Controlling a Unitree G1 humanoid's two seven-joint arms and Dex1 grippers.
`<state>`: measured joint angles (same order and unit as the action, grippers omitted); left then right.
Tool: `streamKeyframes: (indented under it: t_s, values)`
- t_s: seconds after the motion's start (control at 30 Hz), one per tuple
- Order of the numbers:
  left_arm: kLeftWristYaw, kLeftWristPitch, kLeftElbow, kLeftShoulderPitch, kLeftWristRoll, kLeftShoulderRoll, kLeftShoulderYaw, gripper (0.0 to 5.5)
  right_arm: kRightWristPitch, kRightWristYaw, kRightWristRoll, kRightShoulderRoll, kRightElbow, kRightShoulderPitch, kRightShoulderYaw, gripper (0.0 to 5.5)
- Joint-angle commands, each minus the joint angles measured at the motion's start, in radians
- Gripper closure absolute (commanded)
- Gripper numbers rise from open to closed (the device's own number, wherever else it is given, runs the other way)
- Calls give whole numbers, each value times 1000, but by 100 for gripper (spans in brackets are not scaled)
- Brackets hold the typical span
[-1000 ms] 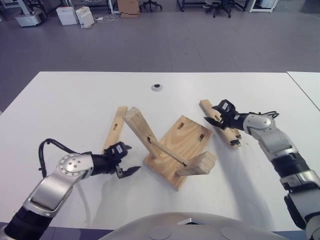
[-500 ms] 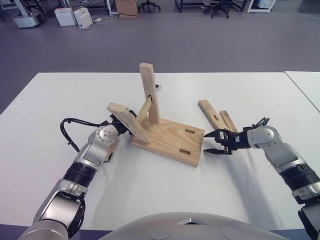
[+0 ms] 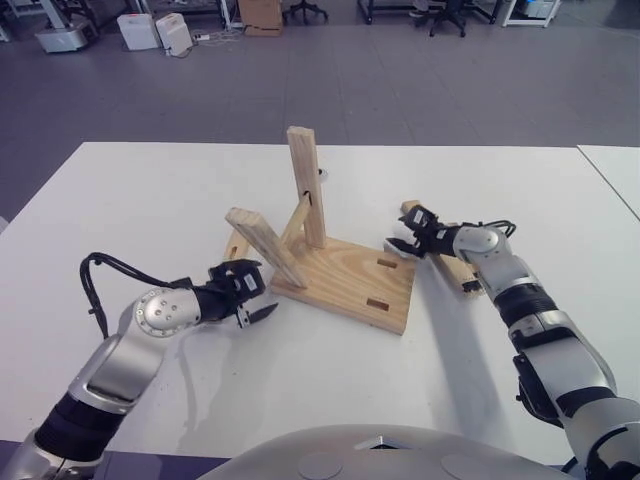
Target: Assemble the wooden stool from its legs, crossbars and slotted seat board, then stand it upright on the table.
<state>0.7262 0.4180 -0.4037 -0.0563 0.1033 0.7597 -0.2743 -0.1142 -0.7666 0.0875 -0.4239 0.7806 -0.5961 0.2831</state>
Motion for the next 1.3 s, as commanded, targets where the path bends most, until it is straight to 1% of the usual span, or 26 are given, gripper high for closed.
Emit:
streamKeyframes:
  t_s: [0.03,0.1,0.13,0.2,0.23,0.3,0.33,0.4,0.43,0.5,0.57,0.63,0.8,1.0,1.17,1.3]
  values:
    - [-97,-52,166,149,148,-104,-117,114,-32,-107,6,-39,-72,46,19,257]
    - [-200,-140,368,286,249,-183,-175,114,-11,-148,-18,-76,-205,138,11,257]
    - [-253,-172,459,339,273,-223,-180,114,0,-149,-23,-91,-265,182,4,257]
    - [-336,-214,601,405,269,-288,-150,114,59,-136,-55,-104,-430,279,-21,257]
    - [-352,-235,640,420,257,-309,-136,114,94,-118,-65,-105,-513,322,-35,257]
    - [-356,-259,654,419,220,-340,-107,114,160,-34,-64,-97,-632,380,-84,257]
    - [-351,-267,642,409,209,-344,-95,114,199,22,-74,-91,-675,396,-135,257]
    - [-344,-261,581,369,188,-331,-58,114,288,112,-171,-73,-741,411,-290,257]
    - [-346,-259,550,349,189,-318,-42,114,330,149,-226,-69,-736,407,-373,257]
    - [-346,-247,494,315,184,-304,-10,114,386,192,-293,-80,-660,387,-481,257]
    - [-344,-223,440,295,156,-315,27,114,410,209,-313,-92,-529,356,-525,257]
    - [-337,-200,396,292,136,-332,45,114,420,202,-330,-87,-434,339,-541,257]
    - [-340,-149,331,281,135,-369,38,114,393,179,-324,-54,-287,311,-508,257]
    - [-343,-108,301,256,130,-404,38,114,400,163,-344,-11,-341,340,-483,257]
    - [-344,-79,270,228,107,-419,63,114,425,204,-288,-21,-357,374,-439,257]
    - [-343,-47,238,215,80,-426,87,114,469,271,-285,-9,-362,397,-455,318]
